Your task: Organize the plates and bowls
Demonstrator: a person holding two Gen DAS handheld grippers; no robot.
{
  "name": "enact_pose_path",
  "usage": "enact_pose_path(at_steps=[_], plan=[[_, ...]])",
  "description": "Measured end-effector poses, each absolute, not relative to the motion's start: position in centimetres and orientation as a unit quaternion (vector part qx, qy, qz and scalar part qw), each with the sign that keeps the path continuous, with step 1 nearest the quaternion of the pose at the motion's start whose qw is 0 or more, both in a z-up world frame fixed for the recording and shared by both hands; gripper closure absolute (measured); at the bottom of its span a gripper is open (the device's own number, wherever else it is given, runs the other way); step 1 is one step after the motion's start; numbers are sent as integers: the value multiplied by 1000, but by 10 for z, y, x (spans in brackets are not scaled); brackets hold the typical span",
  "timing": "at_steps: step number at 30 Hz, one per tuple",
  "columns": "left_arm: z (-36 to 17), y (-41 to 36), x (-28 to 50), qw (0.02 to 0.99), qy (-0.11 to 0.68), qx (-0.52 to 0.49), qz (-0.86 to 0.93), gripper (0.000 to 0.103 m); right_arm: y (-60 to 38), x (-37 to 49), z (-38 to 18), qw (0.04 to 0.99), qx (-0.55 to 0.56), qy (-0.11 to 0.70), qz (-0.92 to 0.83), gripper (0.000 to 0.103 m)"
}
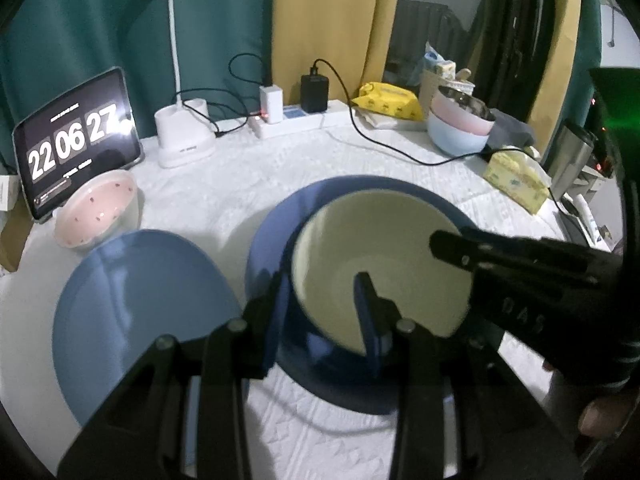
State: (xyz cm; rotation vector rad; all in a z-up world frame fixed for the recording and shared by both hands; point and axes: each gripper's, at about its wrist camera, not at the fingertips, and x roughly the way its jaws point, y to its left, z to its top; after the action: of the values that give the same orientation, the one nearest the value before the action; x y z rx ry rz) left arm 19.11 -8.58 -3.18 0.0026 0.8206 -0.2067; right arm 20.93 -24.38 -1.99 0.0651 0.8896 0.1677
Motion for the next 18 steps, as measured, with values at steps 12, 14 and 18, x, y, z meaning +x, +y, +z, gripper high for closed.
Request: enact_pose_path(at_steps=[12, 14, 18], plan=[[-7, -63, 183, 926, 365, -20, -97, 59, -240, 205, 0, 910, 25, 407, 74, 75], [-2, -57, 183, 928, 359, -22, -95, 58, -236, 205, 4, 911, 24, 404, 77, 75], [5, -46, 184, 932, 350, -29, -87, 58, -227, 206, 10, 912, 21, 400, 83, 75]])
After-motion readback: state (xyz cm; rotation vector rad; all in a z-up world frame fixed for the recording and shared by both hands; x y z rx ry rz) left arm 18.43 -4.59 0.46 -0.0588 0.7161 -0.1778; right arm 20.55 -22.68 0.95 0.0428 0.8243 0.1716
